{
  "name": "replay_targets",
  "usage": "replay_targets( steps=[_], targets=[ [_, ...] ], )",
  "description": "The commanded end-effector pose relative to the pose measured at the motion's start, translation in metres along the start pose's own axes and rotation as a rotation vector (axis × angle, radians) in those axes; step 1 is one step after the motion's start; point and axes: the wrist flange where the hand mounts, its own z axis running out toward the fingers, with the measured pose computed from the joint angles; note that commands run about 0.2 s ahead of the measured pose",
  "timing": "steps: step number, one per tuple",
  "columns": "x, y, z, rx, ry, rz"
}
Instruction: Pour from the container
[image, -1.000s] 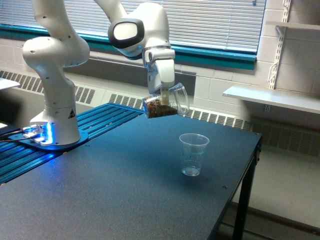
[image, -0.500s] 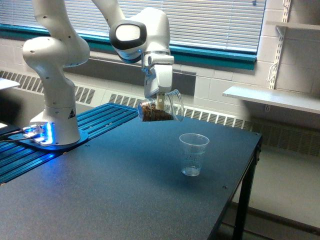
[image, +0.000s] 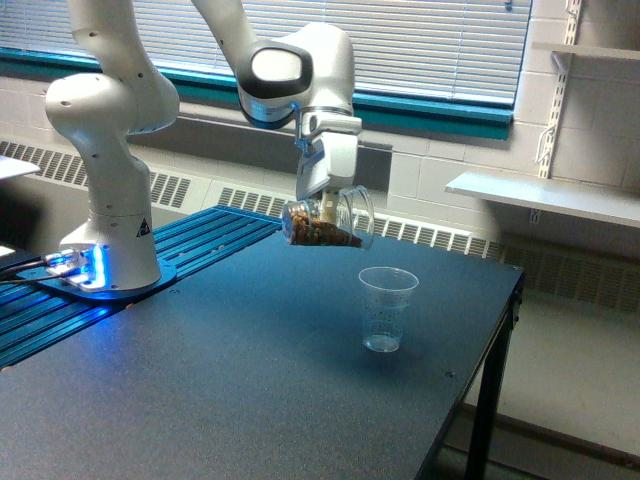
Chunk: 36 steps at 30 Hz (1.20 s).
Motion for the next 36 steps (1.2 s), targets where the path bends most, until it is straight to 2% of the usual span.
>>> replay_targets(
  steps=[1, 18, 36],
  targets=[
    [0.008, -0.009, -0.003, -0.03, 0.008, 0.021],
    [0.01, -0.018, -0.004, -0.101, -0.013, -0.038],
    [0.018, -0.031, -0.01, -0.126, -0.011, -0.075]
  ],
)
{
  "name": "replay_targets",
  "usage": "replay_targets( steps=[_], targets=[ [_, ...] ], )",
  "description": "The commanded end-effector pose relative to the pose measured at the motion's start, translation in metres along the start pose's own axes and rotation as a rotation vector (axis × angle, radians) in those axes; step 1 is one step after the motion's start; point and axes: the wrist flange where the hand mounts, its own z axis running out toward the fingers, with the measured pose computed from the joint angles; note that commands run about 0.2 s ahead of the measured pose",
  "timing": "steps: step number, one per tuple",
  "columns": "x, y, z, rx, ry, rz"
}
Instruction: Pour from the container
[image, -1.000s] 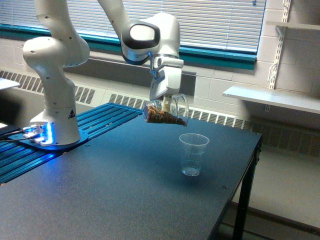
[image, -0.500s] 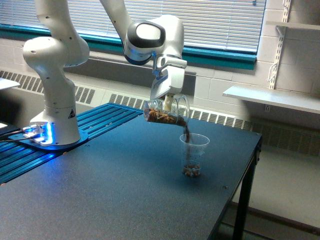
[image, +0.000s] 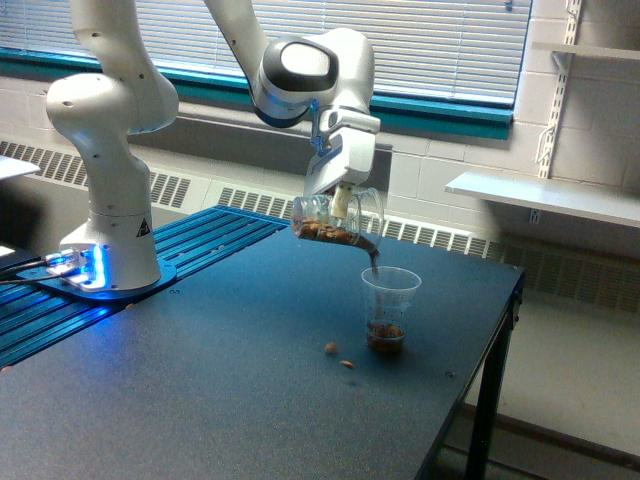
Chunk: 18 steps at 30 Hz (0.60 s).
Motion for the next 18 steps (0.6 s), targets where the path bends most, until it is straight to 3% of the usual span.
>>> replay_targets(
  steps=[1, 18],
  targets=[
    [0.006, -0.008, -0.005, -0.014, 0.013, -0.016],
    [0.019, -0.005, -0.018, -0.09, 0.022, -0.076]
  ],
)
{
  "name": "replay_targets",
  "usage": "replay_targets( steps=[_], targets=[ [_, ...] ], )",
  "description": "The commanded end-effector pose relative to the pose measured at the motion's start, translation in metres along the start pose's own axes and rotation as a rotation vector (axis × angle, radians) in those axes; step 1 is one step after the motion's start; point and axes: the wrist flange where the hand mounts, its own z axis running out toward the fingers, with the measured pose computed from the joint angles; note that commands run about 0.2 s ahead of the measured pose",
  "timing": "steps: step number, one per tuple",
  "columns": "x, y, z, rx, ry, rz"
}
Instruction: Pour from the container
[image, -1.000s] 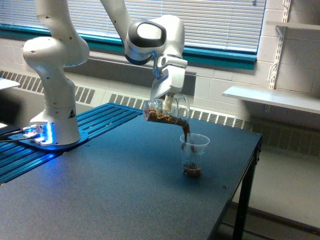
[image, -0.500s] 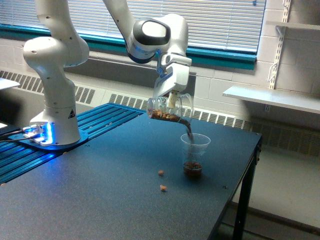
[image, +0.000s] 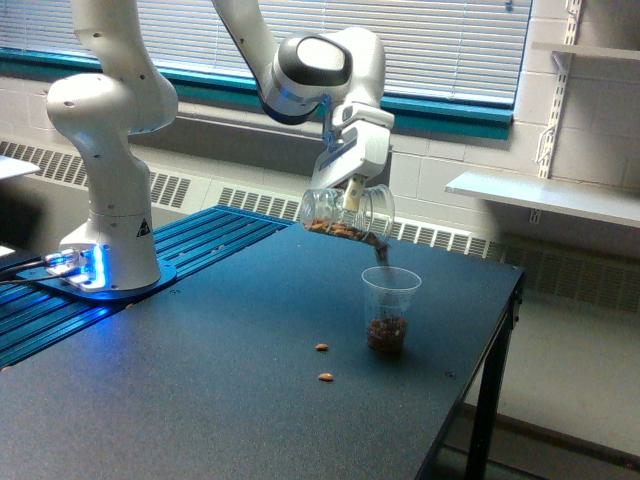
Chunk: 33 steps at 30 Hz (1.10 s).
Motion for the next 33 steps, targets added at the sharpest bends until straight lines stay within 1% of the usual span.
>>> replay_targets(
  steps=[1, 11, 18, 24, 28, 33],
  targets=[
    [0.006, 0.004, -0.008, -0.03, 0.012, -0.026],
    [0.007, 0.003, -0.011, -0.052, 0.01, -0.045],
    [0.006, 0.005, -0.014, -0.073, 0.008, -0.078],
    [0.004, 0.005, -0.017, -0.086, 0.005, -0.09],
    [0.002, 0.005, -0.018, -0.072, 0.0, -0.094],
    [-0.004, 0.002, -0.014, -0.028, -0.008, -0.082]
  ],
)
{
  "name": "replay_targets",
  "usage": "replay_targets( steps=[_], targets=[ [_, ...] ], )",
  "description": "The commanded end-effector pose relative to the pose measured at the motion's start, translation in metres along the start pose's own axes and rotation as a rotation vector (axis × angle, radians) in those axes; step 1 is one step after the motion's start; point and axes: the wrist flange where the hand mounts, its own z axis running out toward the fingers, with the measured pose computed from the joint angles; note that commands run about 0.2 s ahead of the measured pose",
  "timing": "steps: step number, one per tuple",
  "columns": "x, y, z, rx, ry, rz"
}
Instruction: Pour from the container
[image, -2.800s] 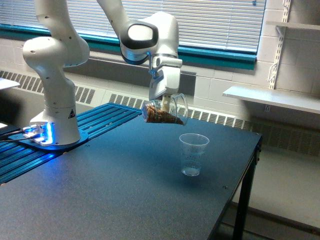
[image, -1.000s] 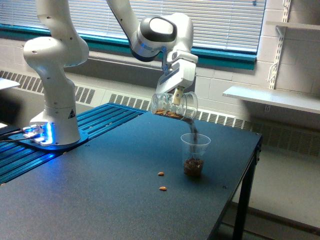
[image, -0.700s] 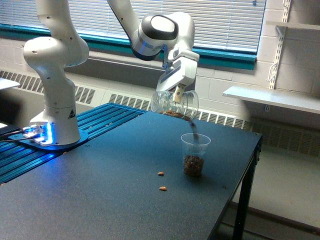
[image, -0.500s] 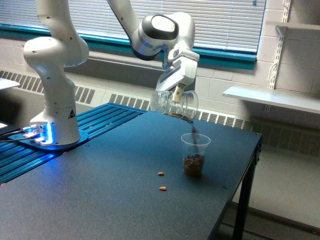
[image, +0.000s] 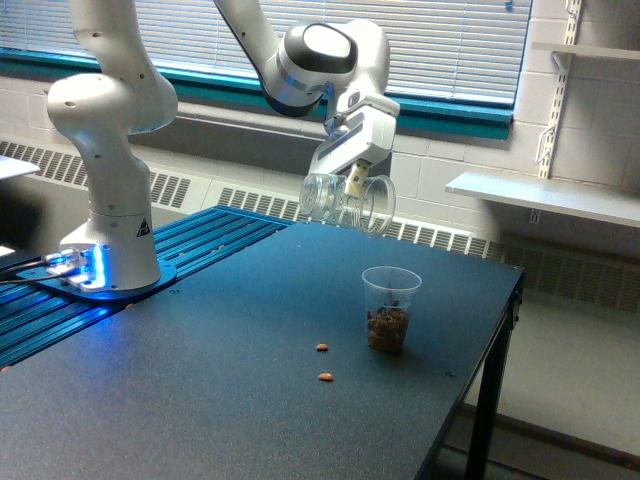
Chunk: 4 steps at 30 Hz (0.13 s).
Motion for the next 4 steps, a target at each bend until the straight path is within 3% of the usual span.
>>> replay_targets(
  steps=[1, 4],
  targets=[
    [-0.0069, -0.0042, 0.002, 0.042, -0.001, -0.015],
    [-0.0086, -0.0042, 0.003, 0.045, 0.0, -0.014]
  ],
)
